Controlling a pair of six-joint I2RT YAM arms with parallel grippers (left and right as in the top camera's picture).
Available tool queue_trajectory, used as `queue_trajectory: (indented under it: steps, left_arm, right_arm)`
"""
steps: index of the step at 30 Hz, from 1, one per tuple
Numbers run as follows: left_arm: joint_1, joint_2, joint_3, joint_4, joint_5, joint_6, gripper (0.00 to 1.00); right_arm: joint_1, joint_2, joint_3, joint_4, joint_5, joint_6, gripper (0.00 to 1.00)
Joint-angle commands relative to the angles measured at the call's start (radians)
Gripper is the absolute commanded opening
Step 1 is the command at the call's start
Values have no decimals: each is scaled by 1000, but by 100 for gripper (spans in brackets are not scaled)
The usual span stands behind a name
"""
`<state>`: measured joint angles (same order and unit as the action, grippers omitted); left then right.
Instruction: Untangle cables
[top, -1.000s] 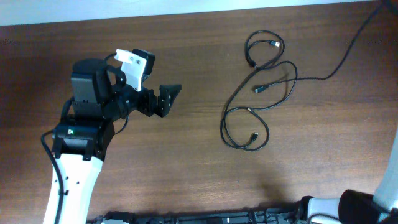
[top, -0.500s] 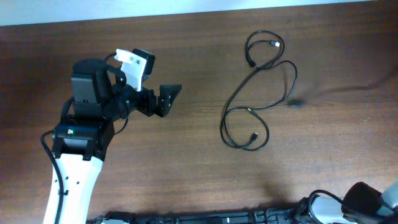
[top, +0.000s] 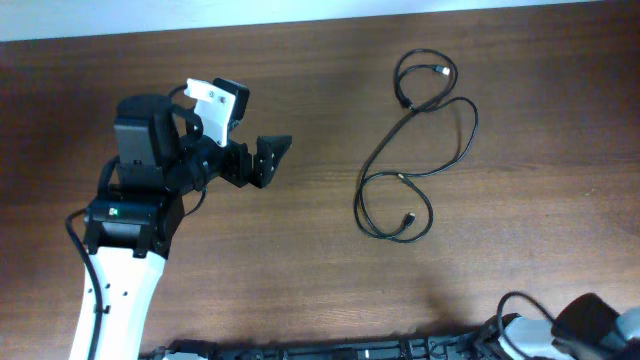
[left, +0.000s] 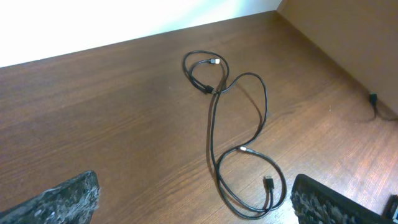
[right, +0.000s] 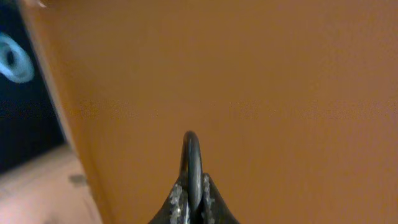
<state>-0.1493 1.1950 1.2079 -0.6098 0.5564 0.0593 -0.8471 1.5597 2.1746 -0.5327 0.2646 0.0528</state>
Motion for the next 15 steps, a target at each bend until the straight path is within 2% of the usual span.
queue_trajectory:
  steps: [1, 11, 15]
  left_arm:
    - [2, -6, 3, 2, -4, -6, 99]
    - [2, -6, 3, 2, -4, -6, 99]
    - [2, -6, 3, 2, -4, -6, 99]
  right_arm:
    - [-50, 34, 2, -97, 6, 8, 4]
    - [-84, 109, 1, -326, -2, 8, 4]
    - [-85, 146, -6, -462, -2, 73, 4]
